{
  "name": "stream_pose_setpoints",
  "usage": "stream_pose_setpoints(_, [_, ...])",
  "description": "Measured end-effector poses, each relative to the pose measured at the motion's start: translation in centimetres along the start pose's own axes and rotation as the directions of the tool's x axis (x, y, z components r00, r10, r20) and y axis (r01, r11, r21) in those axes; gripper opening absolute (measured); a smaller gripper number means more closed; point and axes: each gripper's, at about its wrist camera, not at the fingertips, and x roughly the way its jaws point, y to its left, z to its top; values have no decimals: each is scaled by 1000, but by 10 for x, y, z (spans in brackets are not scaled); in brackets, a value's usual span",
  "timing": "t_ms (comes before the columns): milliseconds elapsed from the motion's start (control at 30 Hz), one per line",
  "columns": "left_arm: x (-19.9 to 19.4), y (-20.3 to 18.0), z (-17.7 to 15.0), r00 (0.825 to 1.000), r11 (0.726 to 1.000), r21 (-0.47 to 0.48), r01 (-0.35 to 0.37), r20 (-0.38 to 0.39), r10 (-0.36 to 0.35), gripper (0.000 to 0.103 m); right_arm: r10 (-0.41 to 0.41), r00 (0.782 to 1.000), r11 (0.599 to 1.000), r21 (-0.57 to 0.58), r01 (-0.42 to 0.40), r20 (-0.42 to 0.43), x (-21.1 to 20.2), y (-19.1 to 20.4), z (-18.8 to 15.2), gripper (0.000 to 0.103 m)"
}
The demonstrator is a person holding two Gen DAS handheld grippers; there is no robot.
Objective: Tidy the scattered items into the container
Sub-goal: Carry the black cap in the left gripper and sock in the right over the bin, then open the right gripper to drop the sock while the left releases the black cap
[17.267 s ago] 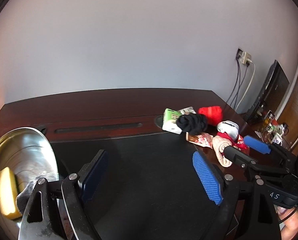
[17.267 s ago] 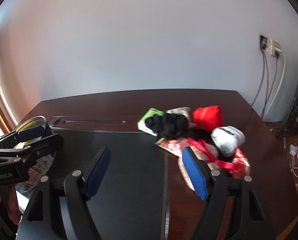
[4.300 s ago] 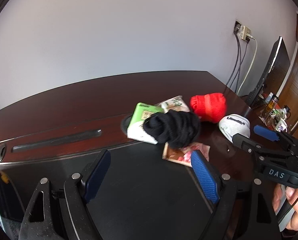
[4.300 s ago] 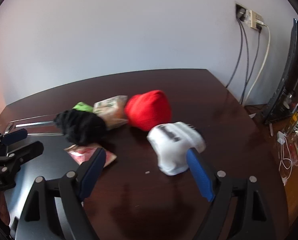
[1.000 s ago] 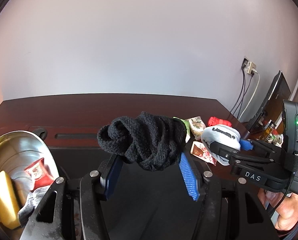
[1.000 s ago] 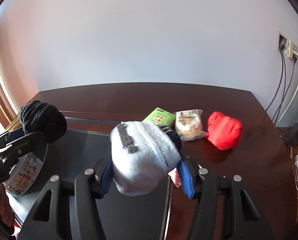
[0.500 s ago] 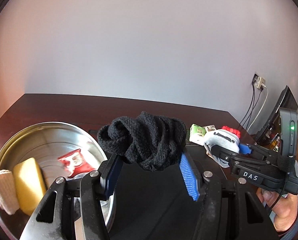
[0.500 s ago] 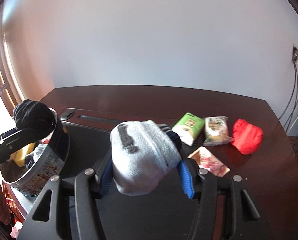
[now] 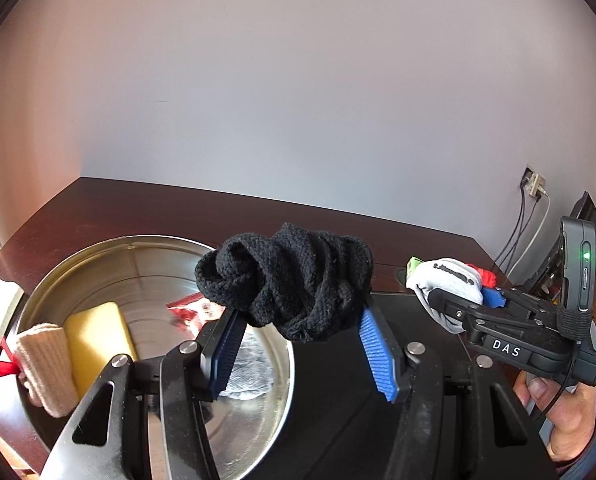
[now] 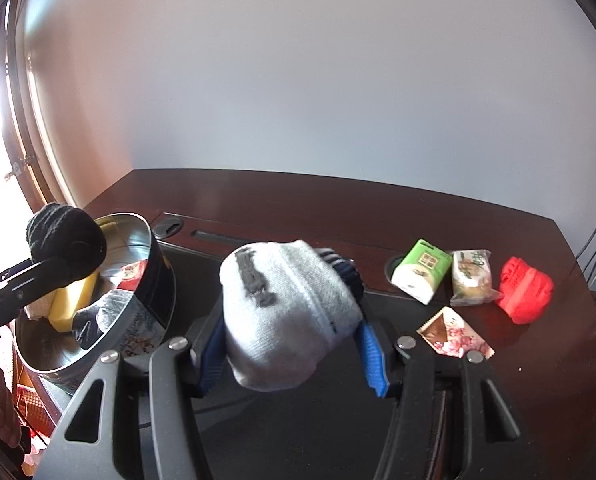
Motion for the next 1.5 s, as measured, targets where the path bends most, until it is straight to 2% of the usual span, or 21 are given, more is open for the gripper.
stream_pose_setpoints(533, [-28,61,-13,994,992,-73,-107,5,107,58,76,997,995,-60,-76,-5,12,50,12,57])
stream_pose_setpoints(1033, [-38,112,-8,976,967,-133,-217,4,220,58,161,987,974,-162,-161,-17,20,114,19,57])
stream_pose_setpoints(1500, [-36,135,-10,963,951,-152,-268,-36,266,59,208,976,944,-247,-219,-69,42,166,9,58])
